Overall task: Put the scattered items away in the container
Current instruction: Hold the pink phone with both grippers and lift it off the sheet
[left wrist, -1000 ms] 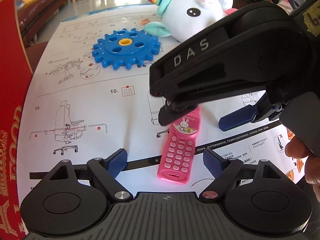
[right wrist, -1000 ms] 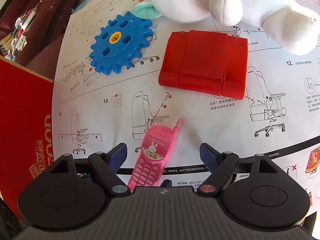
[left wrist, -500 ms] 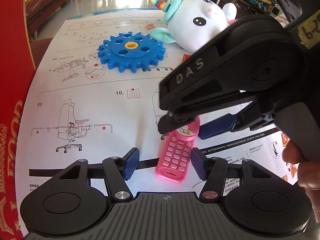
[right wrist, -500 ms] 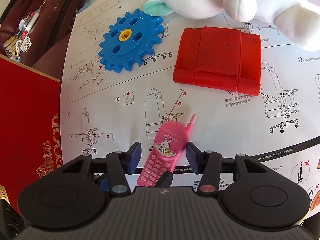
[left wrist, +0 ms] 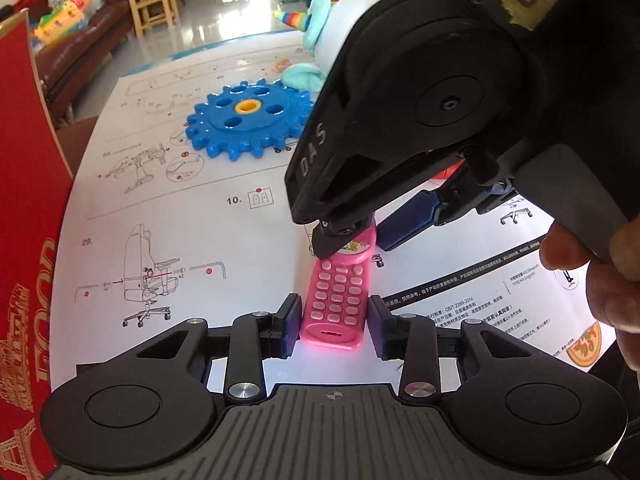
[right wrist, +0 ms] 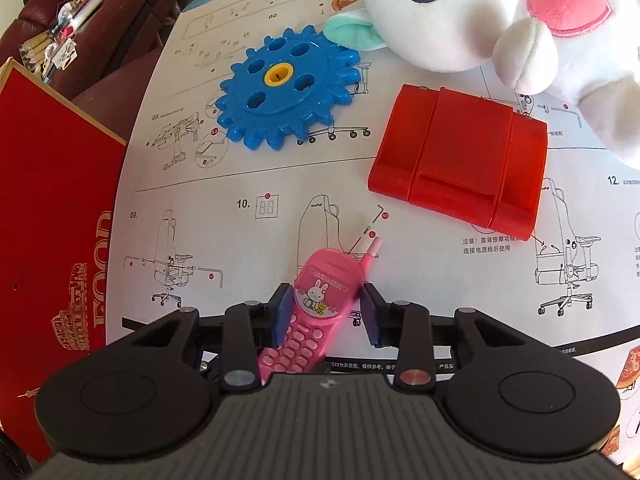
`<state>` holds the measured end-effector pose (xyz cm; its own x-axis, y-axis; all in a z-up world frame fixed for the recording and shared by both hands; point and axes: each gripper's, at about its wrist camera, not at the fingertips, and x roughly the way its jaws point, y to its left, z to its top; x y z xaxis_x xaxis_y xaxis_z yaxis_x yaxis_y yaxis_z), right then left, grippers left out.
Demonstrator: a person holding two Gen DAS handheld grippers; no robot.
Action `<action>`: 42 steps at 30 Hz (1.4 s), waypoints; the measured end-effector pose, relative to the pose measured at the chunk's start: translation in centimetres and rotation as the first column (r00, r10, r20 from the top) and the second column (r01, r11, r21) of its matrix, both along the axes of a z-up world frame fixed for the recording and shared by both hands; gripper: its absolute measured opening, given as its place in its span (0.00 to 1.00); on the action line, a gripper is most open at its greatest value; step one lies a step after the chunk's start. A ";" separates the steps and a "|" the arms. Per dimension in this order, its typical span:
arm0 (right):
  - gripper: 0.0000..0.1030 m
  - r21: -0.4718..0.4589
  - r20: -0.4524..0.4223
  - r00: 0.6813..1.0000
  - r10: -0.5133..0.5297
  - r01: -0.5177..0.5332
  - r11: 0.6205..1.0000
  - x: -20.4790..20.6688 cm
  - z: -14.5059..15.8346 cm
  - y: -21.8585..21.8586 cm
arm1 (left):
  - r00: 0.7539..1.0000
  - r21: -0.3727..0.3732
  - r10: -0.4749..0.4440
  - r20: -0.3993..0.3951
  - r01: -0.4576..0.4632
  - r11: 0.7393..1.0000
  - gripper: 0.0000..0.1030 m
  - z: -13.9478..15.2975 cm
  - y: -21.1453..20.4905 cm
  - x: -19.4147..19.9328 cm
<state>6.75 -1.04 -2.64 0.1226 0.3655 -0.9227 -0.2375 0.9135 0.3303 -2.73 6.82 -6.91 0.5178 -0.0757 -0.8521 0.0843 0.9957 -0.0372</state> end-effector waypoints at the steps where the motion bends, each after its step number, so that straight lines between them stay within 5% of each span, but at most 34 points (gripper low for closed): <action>1: 0.40 0.000 -0.003 1.000 0.001 -0.001 1.000 0.1 0.0 0.0 | 1.000 0.004 -0.003 0.002 0.003 1.000 0.35 0.0 -0.1 0.0; 6: 0.42 -0.010 0.010 1.000 0.006 -0.006 1.000 0.4 0.0 0.5 | 1.000 0.002 -0.027 0.007 0.027 1.000 0.31 0.0 -0.5 -0.1; 12: 0.63 -0.037 0.065 0.994 0.084 -0.082 0.996 0.2 0.1 2.1 | 0.999 -0.015 -0.035 0.009 0.035 0.999 0.31 -0.1 -0.3 -0.1; 13: 0.62 -0.060 0.087 0.990 0.109 -0.104 0.993 -0.1 0.2 2.4 | 1.000 -0.025 -0.030 0.010 0.030 0.999 0.31 -0.1 -0.1 -0.1; 15: 0.43 -0.087 0.121 0.984 0.128 -0.118 0.989 -0.3 0.2 2.3 | 1.000 -0.046 -0.016 0.010 0.017 0.999 0.33 -0.1 0.1 -0.1; 18: 0.42 -0.054 0.108 0.988 0.107 -0.102 0.993 0.0 0.1 1.5 | 1.000 -0.040 -0.018 0.022 0.019 0.999 0.53 -0.2 -0.3 0.0; 20: 0.42 -0.036 0.091 0.992 0.084 -0.081 0.996 0.2 0.0 1.1 | 0.999 -0.008 -0.026 0.032 0.026 1.000 0.53 -0.3 -0.9 -0.1; 22: 0.42 -0.008 0.063 0.996 0.058 -0.058 0.998 0.3 0.0 0.7 | 0.999 0.009 -0.029 0.036 0.029 1.000 0.51 -0.4 -1.1 -0.1; 23: 0.42 0.001 0.055 0.997 0.049 -0.050 0.999 0.3 -0.1 0.5 | 0.999 0.016 -0.022 0.036 0.022 1.000 0.36 -0.4 -1.1 -0.1; 24: 0.42 0.008 0.050 0.998 0.043 -0.043 0.999 0.3 -0.1 0.4 | 0.999 0.018 -0.022 0.033 0.022 1.000 0.34 -0.4 -0.9 0.0; 38: 0.50 0.029 0.009 1.000 0.005 -0.005 1.000 0.6 -0.2 -0.3 | 0.995 0.040 -0.063 0.080 0.060 0.997 0.32 0.3 -1.5 -0.6; 42: 0.42 0.015 0.033 0.999 0.015 -0.016 1.000 0.4 -0.1 -0.2 | 0.996 0.014 -0.048 0.071 0.047 0.999 0.32 0.2 -1.0 -0.5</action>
